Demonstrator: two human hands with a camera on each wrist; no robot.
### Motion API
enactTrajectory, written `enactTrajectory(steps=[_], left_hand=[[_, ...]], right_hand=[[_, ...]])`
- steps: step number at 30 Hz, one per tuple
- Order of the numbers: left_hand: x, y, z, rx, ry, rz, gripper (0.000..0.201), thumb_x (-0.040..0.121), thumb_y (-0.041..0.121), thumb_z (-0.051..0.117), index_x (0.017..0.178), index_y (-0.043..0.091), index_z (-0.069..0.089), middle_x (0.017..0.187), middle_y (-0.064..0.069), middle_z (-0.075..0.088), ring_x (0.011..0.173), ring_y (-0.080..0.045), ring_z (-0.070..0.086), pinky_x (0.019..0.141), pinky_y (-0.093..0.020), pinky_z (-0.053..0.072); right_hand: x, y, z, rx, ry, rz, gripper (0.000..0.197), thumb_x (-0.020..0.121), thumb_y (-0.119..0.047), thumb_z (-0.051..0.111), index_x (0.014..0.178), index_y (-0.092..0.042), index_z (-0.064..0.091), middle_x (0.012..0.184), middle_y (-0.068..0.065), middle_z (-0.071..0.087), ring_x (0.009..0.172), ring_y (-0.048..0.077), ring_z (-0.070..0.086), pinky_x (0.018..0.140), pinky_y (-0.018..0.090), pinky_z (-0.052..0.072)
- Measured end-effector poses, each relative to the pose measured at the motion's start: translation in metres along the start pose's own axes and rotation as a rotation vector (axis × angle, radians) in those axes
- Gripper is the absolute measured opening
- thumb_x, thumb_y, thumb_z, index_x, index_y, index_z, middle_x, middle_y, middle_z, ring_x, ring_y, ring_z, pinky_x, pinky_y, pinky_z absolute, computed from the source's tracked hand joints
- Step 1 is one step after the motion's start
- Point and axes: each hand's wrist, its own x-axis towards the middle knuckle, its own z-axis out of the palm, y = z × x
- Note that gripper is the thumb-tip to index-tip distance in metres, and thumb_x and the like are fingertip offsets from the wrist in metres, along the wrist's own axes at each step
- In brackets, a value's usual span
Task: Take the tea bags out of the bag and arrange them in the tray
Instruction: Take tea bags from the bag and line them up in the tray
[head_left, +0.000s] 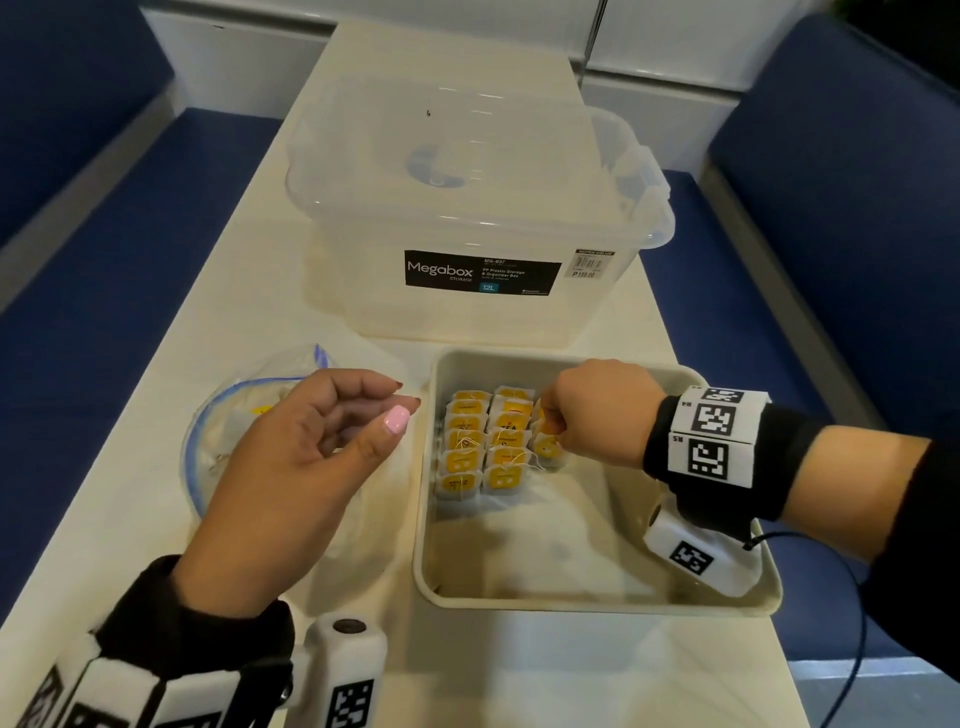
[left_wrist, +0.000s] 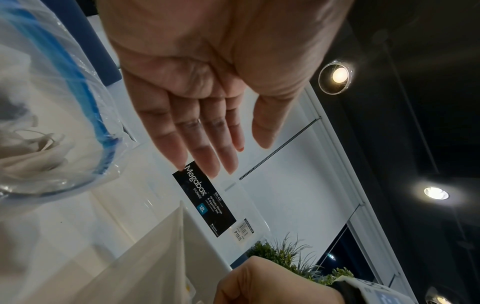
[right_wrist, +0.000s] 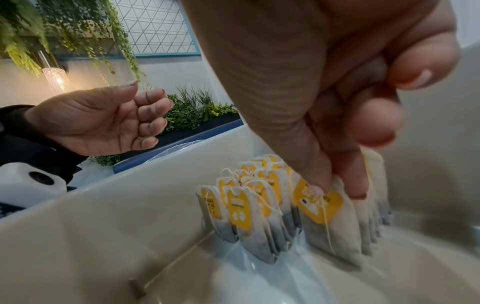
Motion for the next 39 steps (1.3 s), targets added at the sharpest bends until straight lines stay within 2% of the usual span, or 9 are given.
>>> enactTrajectory(steps=[7, 17, 19, 22, 27, 29, 31, 36, 39], left_hand=[[-0.001, 0.0, 0.002, 0.0, -0.004, 0.01, 0.036, 0.065, 0.041, 0.061, 0.098, 0.026, 0.061, 0.095, 0.009, 0.073, 0.094, -0.013, 0.067, 0.083, -0.027, 0.048], [-0.002, 0.001, -0.001, -0.041, -0.015, 0.045, 0.032, 0.066, 0.034, 0.062, 0.097, 0.023, 0.062, 0.095, 0.008, 0.073, 0.093, -0.012, 0.067, 0.079, -0.022, 0.053], [-0.002, 0.002, -0.011, -0.053, 0.044, 0.062, 0.026, 0.07, 0.029, 0.062, 0.095, 0.023, 0.062, 0.095, 0.007, 0.073, 0.092, -0.011, 0.067, 0.074, -0.015, 0.053], [0.0, -0.004, -0.042, 0.04, 0.202, 0.1, 0.019, 0.075, 0.021, 0.07, 0.09, 0.03, 0.063, 0.094, 0.008, 0.073, 0.091, -0.014, 0.066, 0.079, -0.026, 0.053], [-0.006, -0.025, -0.087, 0.526, 0.434, 0.099, 0.026, 0.075, 0.018, 0.076, 0.077, 0.038, 0.059, 0.092, 0.02, 0.066, 0.082, 0.0, 0.058, 0.073, -0.016, 0.046], [-0.014, -0.032, -0.093, 0.638, 0.484, 0.076, 0.029, 0.072, 0.014, 0.075, 0.071, 0.035, 0.056, 0.097, 0.019, 0.058, 0.093, -0.01, 0.056, 0.081, -0.032, 0.049], [-0.014, -0.04, -0.083, 0.689, 0.449, 0.017, 0.032, 0.07, 0.019, 0.077, 0.084, 0.037, 0.054, 0.103, 0.011, 0.052, 0.103, -0.02, 0.053, 0.085, -0.041, 0.047], [-0.017, -0.058, -0.081, 0.664, 0.419, -0.221, 0.068, 0.074, 0.025, 0.073, 0.133, 0.02, 0.04, 0.118, -0.001, 0.049, 0.102, -0.024, 0.055, 0.086, -0.035, 0.045], [-0.014, -0.06, -0.085, 0.615, 0.411, -0.238, 0.062, 0.079, 0.018, 0.067, 0.134, 0.018, 0.038, 0.104, 0.002, 0.052, 0.091, -0.025, 0.058, 0.081, -0.034, 0.045]], right_hand=[[-0.003, 0.002, 0.003, 0.052, 0.02, 0.013, 0.012, 0.082, -0.016, 0.054, 0.078, -0.02, 0.064, 0.076, 0.002, 0.063, 0.071, 0.022, 0.058, 0.058, 0.027, 0.042], [-0.009, 0.007, -0.003, 0.077, 0.043, 0.022, 0.012, 0.079, -0.02, 0.062, 0.07, -0.022, 0.054, 0.063, -0.005, 0.05, 0.062, 0.017, 0.049, 0.05, 0.022, 0.033], [-0.012, 0.007, -0.012, 0.105, 0.069, 0.026, 0.019, 0.077, -0.021, 0.063, 0.065, -0.024, 0.049, 0.064, -0.005, 0.051, 0.063, 0.016, 0.049, 0.052, 0.023, 0.037], [-0.017, 0.002, -0.035, 0.169, 0.131, 0.015, 0.018, 0.076, -0.027, 0.066, 0.066, -0.026, 0.05, 0.067, -0.007, 0.055, 0.066, 0.014, 0.052, 0.055, 0.027, 0.043], [-0.01, -0.042, -0.079, 0.318, 0.219, -0.161, 0.016, 0.075, -0.038, 0.071, 0.071, -0.027, 0.059, 0.064, -0.011, 0.056, 0.063, 0.006, 0.051, 0.061, 0.028, 0.043], [0.001, -0.072, -0.091, 0.338, 0.191, -0.278, 0.014, 0.076, -0.037, 0.07, 0.072, -0.028, 0.06, 0.063, -0.011, 0.057, 0.062, 0.006, 0.052, 0.058, 0.025, 0.039], [0.011, -0.093, -0.095, 0.347, 0.138, -0.367, 0.007, 0.078, -0.035, 0.069, 0.079, -0.029, 0.065, 0.065, -0.01, 0.057, 0.063, 0.008, 0.052, 0.059, 0.022, 0.039], [0.051, -0.16, -0.092, 0.052, -0.111, -0.487, 0.022, 0.089, -0.022, 0.056, 0.104, -0.015, 0.071, 0.081, -0.001, 0.072, 0.046, 0.004, 0.049, 0.065, 0.021, 0.049], [0.065, -0.187, -0.09, -0.126, -0.264, -0.435, 0.025, 0.093, -0.027, 0.054, 0.084, -0.009, 0.069, 0.04, -0.002, 0.058, 0.038, 0.006, 0.049, 0.048, 0.02, 0.042]])
